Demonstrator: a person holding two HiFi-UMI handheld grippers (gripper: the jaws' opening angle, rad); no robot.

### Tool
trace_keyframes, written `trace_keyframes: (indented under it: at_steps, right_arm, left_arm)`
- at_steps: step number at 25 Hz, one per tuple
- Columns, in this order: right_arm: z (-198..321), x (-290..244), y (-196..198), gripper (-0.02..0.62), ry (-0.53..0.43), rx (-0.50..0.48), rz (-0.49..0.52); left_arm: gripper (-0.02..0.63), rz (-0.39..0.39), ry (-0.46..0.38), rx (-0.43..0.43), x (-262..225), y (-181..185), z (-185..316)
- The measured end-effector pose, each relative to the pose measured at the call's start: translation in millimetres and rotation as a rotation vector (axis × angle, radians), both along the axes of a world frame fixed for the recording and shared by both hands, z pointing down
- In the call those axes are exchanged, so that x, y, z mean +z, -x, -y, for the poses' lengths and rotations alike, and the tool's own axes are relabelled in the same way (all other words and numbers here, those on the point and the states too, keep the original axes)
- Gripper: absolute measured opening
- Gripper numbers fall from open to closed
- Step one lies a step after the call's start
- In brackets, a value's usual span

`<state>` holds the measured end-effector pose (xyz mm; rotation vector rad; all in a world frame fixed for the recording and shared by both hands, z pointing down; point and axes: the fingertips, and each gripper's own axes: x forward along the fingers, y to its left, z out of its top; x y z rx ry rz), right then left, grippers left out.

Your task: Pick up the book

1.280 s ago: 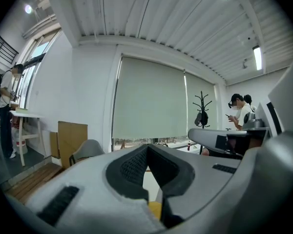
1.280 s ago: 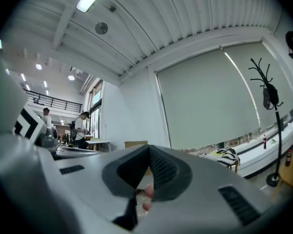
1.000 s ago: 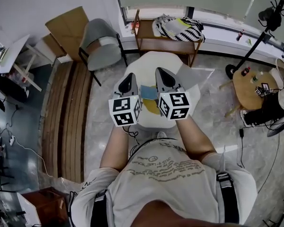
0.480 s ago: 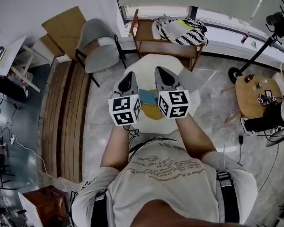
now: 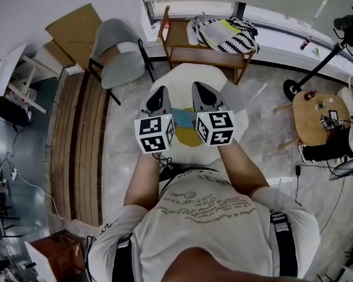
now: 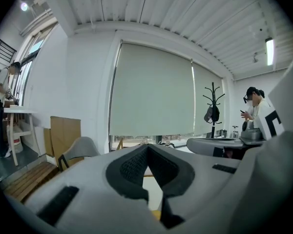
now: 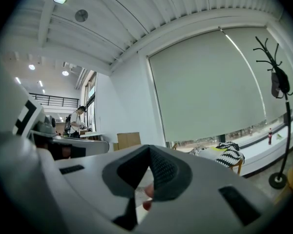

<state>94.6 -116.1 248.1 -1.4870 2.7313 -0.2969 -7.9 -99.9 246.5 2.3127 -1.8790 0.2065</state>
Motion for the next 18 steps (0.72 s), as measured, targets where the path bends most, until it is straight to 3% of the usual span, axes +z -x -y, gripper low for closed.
trace_keyframes:
  at_steps: [9, 18]
  right_arm:
    - [38.4, 12.1, 17.3, 0.025, 0.024, 0.062, -0.026]
    - [61.8, 57.3, 39.2, 0.025, 0.135, 0.104, -0.061]
  left_arm:
    - [0.017, -0.023, 0.028, 0.048, 12.3, 27.0, 44.1]
    - [0.017, -0.064, 0.134, 0.095, 57.1, 48.2, 64.8]
